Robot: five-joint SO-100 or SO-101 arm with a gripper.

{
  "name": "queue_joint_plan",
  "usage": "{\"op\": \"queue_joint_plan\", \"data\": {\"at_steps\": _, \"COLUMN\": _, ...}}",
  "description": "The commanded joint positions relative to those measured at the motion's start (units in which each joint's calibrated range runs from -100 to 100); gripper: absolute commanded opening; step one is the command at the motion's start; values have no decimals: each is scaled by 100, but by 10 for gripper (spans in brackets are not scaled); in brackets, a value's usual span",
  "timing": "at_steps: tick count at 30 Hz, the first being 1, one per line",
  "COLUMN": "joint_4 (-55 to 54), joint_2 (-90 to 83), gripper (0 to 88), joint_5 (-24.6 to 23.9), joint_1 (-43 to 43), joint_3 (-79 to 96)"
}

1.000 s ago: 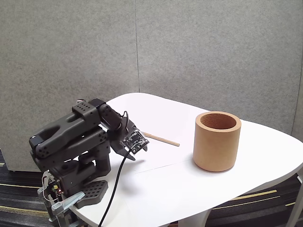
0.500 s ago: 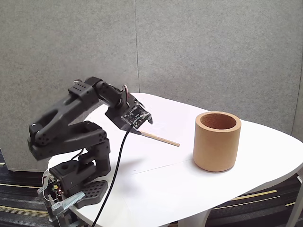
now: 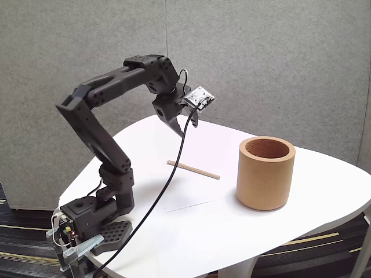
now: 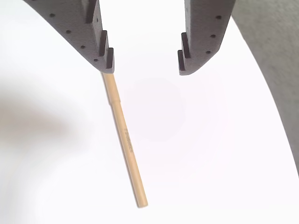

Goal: Grab the pen and put it in the pen holder.

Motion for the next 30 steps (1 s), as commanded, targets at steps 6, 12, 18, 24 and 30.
{"op": "queue_joint_plan", "data": {"at_steps": 6, "joint_4": -25, "joint_2": 1574, "gripper": 187, "joint_5": -16, "joint_1": -493, "joint_3": -903}}
{"op": "queue_joint_plan", "data": {"at_steps": 12, "joint_4": 25, "joint_2": 2712, "gripper": 191, "joint_5": 26, "joint_1": -419, "joint_3": -1634}}
{"op": "queue_joint_plan", "data": {"at_steps": 18, "joint_4": 0, "joint_2": 3241, "gripper": 193, "joint_5": 26, "joint_1": -339, "joint_3": -1995}}
{"op": "queue_joint_plan", "data": {"at_steps": 24, "joint_4": 25, "joint_2": 3257, "gripper": 196, "joint_5": 36, "joint_1": -339, "joint_3": -1823}}
{"op": "queue_joint_plan", "data": {"at_steps": 30, "joint_4": -25, "joint_2": 3257, "gripper": 350, "joint_5": 126, "joint_1": -339, "joint_3": -1408}}
